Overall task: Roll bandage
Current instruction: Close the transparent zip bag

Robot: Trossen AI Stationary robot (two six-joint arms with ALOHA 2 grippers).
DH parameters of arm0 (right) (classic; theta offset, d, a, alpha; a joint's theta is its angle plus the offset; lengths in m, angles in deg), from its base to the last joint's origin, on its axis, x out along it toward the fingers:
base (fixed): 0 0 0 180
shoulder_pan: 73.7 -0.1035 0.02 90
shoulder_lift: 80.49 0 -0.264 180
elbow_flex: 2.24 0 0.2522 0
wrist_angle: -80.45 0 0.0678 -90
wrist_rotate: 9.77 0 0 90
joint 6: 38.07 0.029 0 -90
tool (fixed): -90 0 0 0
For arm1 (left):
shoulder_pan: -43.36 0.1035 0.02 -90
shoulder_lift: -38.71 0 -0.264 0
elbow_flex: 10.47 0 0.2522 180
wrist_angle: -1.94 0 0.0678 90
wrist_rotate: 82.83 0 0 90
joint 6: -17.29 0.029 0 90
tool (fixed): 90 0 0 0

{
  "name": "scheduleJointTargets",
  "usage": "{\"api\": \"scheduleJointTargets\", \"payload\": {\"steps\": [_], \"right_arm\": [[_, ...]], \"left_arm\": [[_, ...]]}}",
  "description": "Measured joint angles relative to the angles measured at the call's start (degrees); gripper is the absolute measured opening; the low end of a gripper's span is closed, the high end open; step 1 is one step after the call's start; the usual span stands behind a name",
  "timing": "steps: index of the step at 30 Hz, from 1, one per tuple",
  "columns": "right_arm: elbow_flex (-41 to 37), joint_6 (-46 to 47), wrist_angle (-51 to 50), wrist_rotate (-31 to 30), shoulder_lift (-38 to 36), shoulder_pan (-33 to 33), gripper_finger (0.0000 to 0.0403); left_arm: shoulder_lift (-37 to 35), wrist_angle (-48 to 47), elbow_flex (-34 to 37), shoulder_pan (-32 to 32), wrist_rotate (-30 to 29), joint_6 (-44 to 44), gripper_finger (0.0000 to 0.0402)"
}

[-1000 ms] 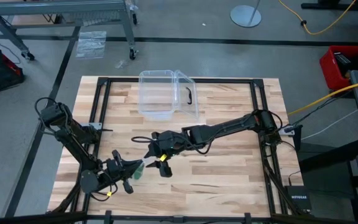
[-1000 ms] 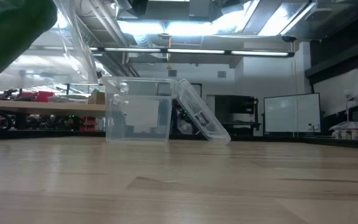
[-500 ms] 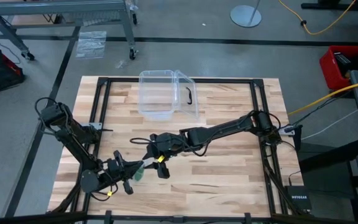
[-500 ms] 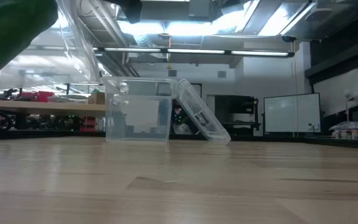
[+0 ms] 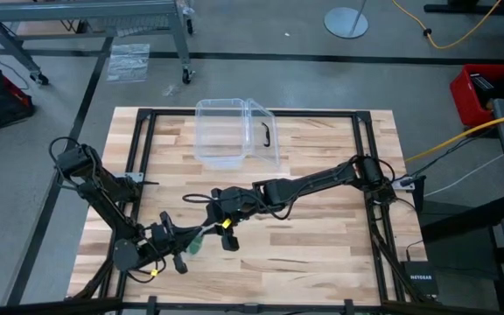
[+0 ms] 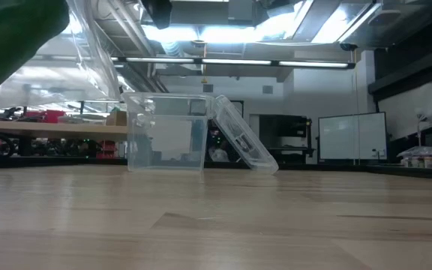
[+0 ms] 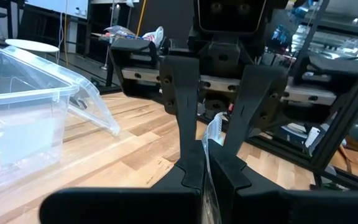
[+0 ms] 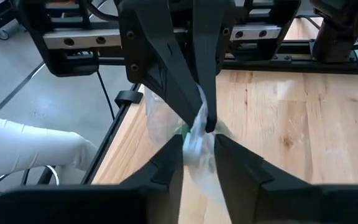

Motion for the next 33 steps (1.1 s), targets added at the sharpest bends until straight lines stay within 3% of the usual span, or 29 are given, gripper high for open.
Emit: {"api": "scheduleJointTargets", "payload": {"steps": [7,18,23,33], "right_arm": [[0.0,-0.08,-0.21,0.02,0.0,0.0,0.0021],[0.0,-0.31,-0.21,3.91,0.0,0.02,0.002],[-0.08,-0.35,-0.54,5.15,0.02,-0.04,0.002],[-0.09,-0.15,-0.52,6.1,0.07,-0.04,0.002]], "left_arm": [[0.0,0.0,0.0,-0.02,0.0,0.0,0.0],[0.0,3.76,0.0,-0.02,2.0,1.67,0.0003],[0.0,6.5,-0.02,0.15,7.46,4.72,0.003],[0.0,6.09,-0.04,2.58,10.43,4.68,0.0062]]}}
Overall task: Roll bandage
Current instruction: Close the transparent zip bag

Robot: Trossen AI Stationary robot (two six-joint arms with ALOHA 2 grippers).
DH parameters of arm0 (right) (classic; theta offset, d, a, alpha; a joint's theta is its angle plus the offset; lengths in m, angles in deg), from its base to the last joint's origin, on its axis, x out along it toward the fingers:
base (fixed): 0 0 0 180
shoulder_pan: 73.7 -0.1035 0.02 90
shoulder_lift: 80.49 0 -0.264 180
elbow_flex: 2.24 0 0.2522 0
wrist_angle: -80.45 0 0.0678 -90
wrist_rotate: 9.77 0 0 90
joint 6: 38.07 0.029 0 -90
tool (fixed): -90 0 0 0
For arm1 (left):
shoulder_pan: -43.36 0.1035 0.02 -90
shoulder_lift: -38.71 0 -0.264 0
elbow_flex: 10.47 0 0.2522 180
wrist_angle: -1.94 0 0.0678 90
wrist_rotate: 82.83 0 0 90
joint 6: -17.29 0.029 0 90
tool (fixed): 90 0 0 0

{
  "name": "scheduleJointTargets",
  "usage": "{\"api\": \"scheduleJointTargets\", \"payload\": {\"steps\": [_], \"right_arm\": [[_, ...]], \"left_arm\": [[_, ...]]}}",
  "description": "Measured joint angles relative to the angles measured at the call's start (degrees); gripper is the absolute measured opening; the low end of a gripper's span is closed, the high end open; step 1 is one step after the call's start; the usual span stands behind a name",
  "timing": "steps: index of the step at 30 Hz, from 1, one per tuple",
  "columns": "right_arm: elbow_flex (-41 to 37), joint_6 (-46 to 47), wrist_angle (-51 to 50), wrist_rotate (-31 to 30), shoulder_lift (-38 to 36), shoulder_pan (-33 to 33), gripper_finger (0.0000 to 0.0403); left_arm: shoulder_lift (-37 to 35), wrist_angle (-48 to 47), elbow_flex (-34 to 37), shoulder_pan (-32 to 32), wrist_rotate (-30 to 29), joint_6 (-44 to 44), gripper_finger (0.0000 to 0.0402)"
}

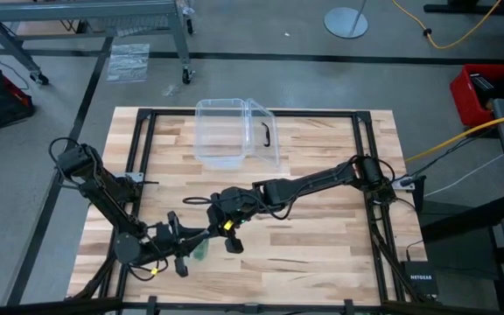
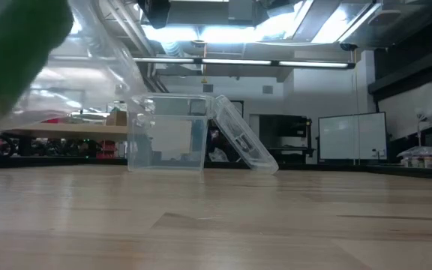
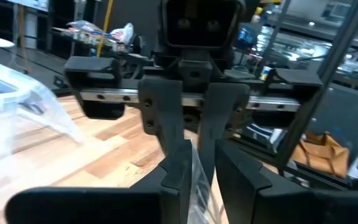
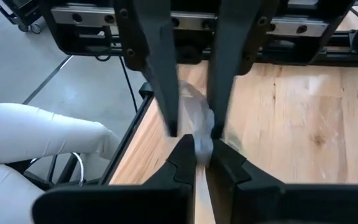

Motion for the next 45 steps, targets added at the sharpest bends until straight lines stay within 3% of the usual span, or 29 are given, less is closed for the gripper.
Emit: {"api": "scheduleJointTargets", "payload": {"steps": [10,35,45], "right_arm": [[0.0,0.09,0.0,0.4,0.0,-0.07,0.002],[0.11,0.2,-2.97,1.42,0.0,0.11,0.002],[-0.04,0.15,-7.15,1.62,0.02,-0.07,0.002]], "left_arm": [[-0.02,-0.17,0.0,0.05,1.4,3.26,0.0005],[-0.05,0.51,0.0,-0.09,-5.46,7.9,0.0],[-4.1,2.02,-0.07,-2.23,-7.54,13.56,0.0001]]}}
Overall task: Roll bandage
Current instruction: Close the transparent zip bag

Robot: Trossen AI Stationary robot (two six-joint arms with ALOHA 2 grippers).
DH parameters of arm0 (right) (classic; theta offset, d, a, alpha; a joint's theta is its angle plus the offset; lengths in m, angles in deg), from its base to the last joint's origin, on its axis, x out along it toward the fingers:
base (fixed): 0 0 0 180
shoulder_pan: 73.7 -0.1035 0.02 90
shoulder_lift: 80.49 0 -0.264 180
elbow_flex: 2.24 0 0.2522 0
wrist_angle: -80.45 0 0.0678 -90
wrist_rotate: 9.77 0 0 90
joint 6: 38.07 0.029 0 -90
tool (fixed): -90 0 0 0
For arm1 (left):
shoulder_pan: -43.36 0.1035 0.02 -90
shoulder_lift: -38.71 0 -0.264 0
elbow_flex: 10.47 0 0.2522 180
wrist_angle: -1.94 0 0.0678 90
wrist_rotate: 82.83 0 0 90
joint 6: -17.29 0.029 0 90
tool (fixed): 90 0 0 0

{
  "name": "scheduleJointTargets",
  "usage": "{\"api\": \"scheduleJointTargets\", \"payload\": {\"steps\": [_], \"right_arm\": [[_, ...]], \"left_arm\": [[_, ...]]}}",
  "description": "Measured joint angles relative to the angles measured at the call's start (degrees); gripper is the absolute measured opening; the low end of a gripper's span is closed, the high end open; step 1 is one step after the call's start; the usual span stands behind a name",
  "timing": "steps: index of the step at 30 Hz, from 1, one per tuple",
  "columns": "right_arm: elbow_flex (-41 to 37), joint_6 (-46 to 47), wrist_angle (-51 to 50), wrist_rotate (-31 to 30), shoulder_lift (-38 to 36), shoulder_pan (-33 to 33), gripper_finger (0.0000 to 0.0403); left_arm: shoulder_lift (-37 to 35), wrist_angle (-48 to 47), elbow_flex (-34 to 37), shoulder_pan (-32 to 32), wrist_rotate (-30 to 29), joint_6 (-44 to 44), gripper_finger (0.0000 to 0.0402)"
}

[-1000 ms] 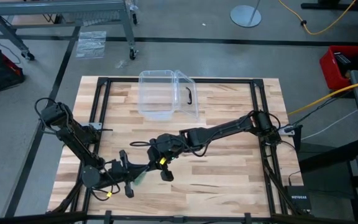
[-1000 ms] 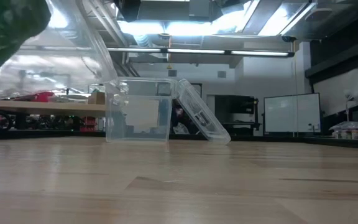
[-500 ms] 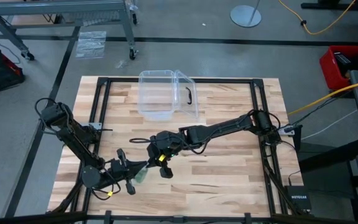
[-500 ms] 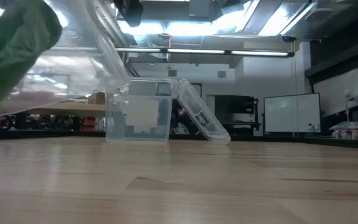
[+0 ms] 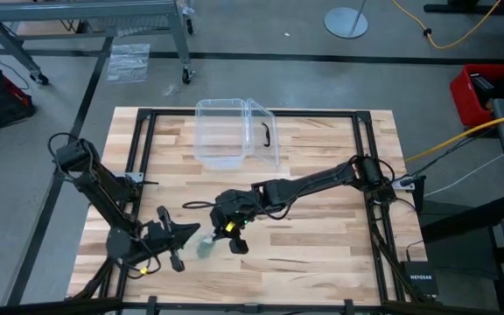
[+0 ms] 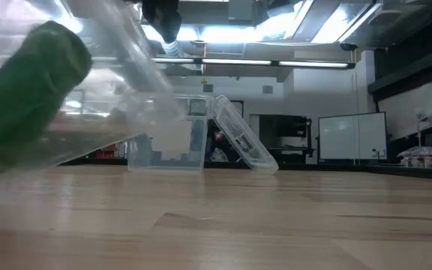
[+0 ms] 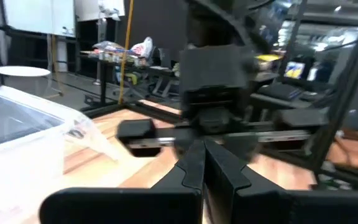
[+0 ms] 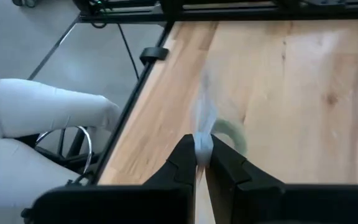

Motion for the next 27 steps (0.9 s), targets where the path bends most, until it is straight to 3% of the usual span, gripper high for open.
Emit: {"api": "scheduleJointTargets", "payload": {"steps": [7,19,27], "right_arm": [[0.02,0.0,1.58,-0.18,0.0,0.07,0.002],[0.02,-0.02,4.32,-0.2,0.0,0.07,0.002],[0.04,-0.04,7.87,0.89,0.0,0.07,0.002]], "left_arm": [[-1.08,-0.93,0.01,-2.18,0.52,-2.86,0.0009],[-1.08,-10.48,0.04,-1.5,2.42,-15.13,0.0139],[-1.0,-18.46,0.07,0.07,6.64,-23.1,0.0154]]}}
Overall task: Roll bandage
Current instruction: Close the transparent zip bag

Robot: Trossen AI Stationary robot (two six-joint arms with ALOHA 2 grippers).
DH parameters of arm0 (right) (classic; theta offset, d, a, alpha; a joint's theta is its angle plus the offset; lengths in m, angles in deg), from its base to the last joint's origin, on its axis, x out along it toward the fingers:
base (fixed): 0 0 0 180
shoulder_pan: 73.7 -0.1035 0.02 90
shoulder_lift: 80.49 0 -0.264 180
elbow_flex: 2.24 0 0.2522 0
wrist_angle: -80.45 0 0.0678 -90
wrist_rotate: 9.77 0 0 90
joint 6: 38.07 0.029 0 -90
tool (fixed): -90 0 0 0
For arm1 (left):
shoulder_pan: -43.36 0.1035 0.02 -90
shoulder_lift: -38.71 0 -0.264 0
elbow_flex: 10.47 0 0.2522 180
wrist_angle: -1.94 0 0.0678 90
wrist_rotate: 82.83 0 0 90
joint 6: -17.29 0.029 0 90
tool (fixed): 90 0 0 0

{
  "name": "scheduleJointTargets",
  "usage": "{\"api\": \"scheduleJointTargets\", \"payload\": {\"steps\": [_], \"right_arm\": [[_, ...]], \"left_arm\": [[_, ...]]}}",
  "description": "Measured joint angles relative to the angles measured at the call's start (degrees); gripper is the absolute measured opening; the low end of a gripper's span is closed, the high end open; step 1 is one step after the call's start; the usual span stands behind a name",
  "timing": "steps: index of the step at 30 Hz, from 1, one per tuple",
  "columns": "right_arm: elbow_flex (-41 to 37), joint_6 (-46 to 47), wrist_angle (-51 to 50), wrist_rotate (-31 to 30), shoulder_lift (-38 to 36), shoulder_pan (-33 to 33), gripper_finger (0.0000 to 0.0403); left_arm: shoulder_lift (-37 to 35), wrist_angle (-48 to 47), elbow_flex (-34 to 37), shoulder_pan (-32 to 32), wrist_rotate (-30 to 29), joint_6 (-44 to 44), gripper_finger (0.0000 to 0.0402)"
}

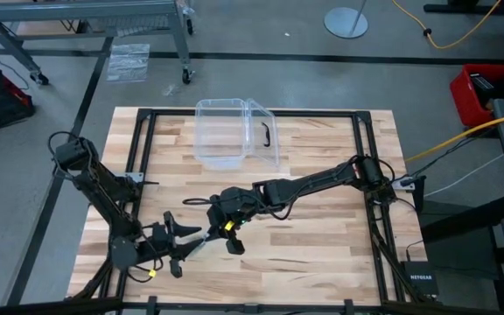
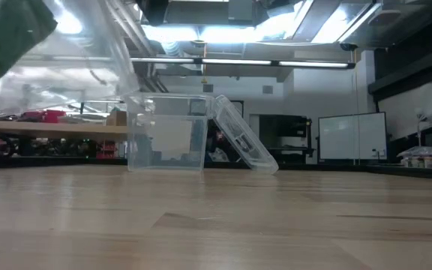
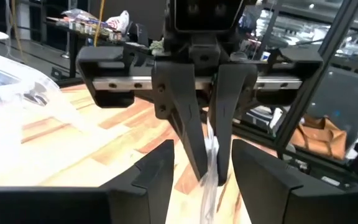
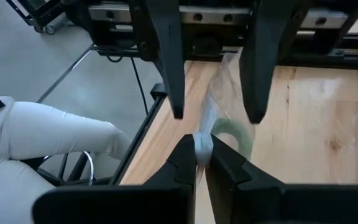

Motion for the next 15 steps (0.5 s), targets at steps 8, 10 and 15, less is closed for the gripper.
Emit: {"api": "scheduleJointTargets", "payload": {"steps": [8,10,15], "right_arm": [[0.0,0.0,-0.14,0.02,0.0,0.0,0.002],[0.0,0.0,-0.24,0.04,0.0,0.0,0.002],[0.0,0.0,-0.62,0.04,0.0,0.0,0.002]], "left_arm": [[0.0,-4.0,0.0,1.41,3.39,-2.7,0.0138],[0.0,-4.55,0.0,1.74,4.33,-2.62,0.0127],[0.0,-4.67,0.0,1.83,5.62,1.0,0.0061]]}}
